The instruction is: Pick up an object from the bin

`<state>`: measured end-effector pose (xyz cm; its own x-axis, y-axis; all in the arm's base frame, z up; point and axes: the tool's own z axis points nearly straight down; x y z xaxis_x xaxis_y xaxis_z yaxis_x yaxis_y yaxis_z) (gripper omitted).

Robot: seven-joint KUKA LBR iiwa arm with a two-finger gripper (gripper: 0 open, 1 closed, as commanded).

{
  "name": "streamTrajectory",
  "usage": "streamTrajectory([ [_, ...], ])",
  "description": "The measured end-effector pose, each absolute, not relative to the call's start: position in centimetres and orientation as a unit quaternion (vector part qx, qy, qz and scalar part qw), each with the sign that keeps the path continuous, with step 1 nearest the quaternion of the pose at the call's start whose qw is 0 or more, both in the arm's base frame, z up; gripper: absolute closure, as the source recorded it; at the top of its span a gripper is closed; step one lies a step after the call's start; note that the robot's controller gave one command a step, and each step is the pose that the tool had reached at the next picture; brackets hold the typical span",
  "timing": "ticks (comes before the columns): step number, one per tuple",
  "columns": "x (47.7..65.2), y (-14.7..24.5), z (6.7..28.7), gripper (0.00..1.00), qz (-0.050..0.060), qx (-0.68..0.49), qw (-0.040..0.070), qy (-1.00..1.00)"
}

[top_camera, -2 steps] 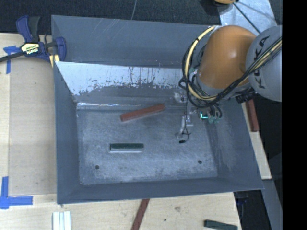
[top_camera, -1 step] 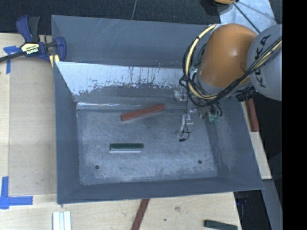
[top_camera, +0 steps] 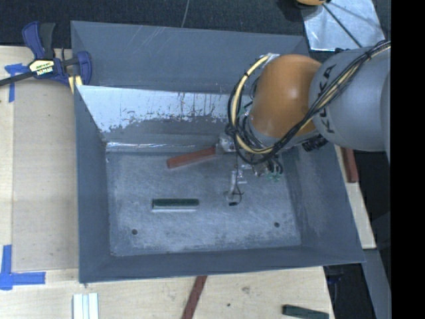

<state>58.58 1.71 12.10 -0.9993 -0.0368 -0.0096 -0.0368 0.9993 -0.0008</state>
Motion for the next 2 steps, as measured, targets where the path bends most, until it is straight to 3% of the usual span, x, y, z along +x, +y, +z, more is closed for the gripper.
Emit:
streamTrajectory([
  [1,60.91,5.65,7.91,1.00,0.001,-0.089,0.012,0.996],
  [2,60.39,5.56,7.34,0.00,0.000,-0.089,0.002,0.996],
])
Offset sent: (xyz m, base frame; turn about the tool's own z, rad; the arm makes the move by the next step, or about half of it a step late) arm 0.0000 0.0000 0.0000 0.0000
